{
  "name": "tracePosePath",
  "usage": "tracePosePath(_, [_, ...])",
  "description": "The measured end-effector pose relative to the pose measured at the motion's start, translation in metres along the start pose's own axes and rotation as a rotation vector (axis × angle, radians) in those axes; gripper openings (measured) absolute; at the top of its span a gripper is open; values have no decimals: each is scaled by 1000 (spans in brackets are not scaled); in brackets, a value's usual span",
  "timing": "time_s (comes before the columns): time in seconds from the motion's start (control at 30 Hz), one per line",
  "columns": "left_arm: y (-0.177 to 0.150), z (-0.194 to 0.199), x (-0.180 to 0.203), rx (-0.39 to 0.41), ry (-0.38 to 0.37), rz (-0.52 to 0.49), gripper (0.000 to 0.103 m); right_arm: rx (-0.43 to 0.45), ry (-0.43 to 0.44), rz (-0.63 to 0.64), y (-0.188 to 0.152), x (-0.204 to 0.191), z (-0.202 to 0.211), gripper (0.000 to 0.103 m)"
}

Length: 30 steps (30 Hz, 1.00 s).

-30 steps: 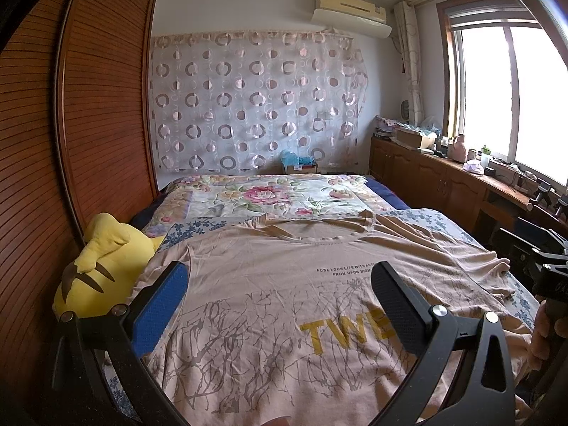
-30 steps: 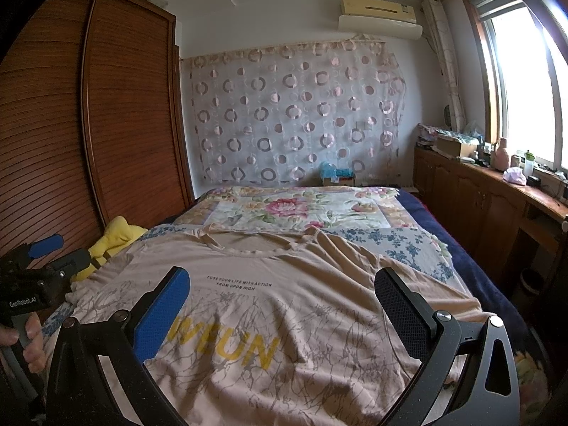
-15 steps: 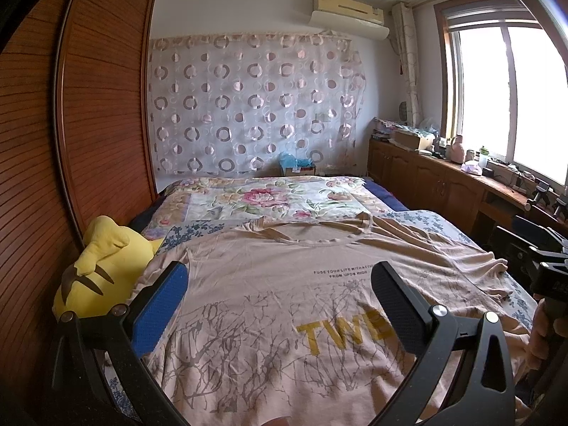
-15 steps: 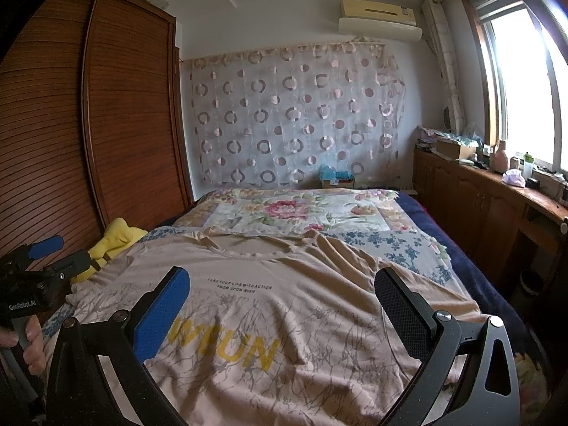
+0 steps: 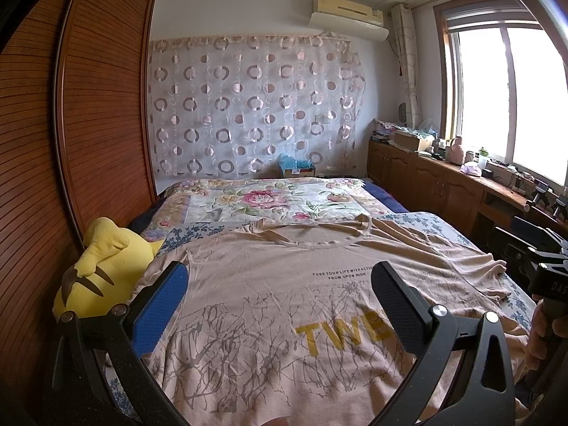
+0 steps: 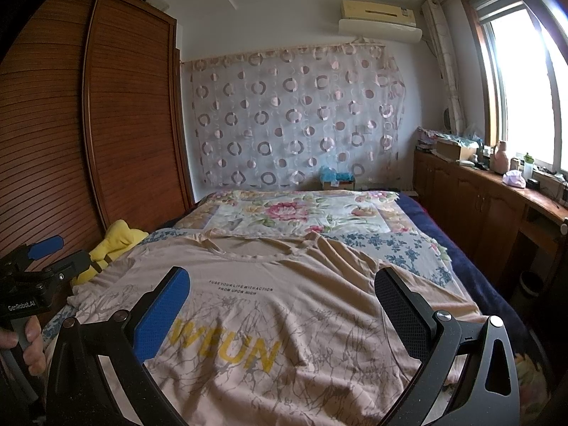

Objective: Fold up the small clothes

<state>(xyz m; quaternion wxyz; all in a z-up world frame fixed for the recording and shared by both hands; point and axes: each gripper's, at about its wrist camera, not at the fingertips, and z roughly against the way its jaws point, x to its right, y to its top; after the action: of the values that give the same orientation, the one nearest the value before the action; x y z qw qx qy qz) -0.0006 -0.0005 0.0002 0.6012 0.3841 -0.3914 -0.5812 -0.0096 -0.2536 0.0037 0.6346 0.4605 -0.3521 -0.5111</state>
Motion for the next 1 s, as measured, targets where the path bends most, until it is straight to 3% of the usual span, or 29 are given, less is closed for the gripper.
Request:
tracePosePath(0.63, [0, 0, 0, 1, -1, 0, 103, 1, 1, 0, 0, -1, -1, 103])
tracePosePath(1.0, [6, -10, -17, -91, -1, -19, 103, -69, 83, 26, -11, -10, -22, 103])
